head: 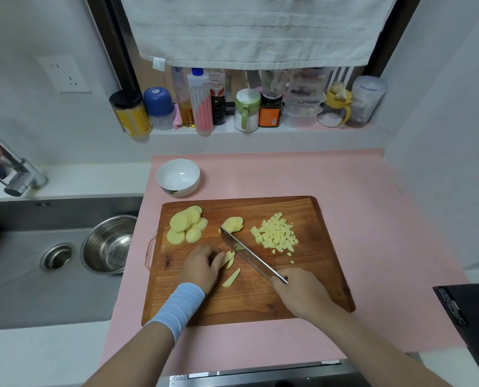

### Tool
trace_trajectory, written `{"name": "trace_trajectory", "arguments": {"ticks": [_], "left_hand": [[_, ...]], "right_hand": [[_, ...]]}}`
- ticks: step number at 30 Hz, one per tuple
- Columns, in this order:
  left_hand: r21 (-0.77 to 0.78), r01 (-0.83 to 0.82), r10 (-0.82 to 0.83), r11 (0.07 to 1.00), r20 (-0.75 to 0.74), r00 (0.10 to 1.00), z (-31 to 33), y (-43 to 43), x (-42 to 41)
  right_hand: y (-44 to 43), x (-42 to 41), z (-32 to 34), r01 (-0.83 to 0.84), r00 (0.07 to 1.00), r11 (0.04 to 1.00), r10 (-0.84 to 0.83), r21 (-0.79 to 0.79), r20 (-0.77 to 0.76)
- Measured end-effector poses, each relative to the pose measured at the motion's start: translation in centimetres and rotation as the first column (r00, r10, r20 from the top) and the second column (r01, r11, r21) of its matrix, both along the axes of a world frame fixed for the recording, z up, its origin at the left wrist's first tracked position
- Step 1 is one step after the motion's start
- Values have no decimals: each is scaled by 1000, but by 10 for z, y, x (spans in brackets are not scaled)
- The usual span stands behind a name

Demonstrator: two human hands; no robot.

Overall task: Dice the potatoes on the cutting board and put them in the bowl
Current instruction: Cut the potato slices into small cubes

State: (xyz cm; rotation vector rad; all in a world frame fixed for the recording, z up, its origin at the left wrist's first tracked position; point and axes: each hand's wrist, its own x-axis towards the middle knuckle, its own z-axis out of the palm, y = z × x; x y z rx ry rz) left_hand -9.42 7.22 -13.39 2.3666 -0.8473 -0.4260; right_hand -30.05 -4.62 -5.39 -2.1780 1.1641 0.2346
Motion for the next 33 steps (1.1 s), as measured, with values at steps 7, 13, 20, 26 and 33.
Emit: {"name": "trace_trajectory", "arguments": {"ticks": [7,13,20,26,33], "left_hand": [[74,18,-19,997,9,1000,0,-9,-8],[200,20,-29,980,40,999,6,-18,-14],[91,175,-177,980,17,984,-10,-2,-7],[0,251,-249,968,127,960,-24,22,-18],[-73,138,-134,988,60,989,-24,16,-29]], "right_hand": [[-2,0,1,-25,1000,1000,25,6,19],[-4,0,2,-25,999,999,24,23,23],[-9,-2,4,-54,998,998,53,28,31],[-8,1,2,-88,996,995,87,49,34],[-9,2,4,-114,993,993,115,40,-8]]}}
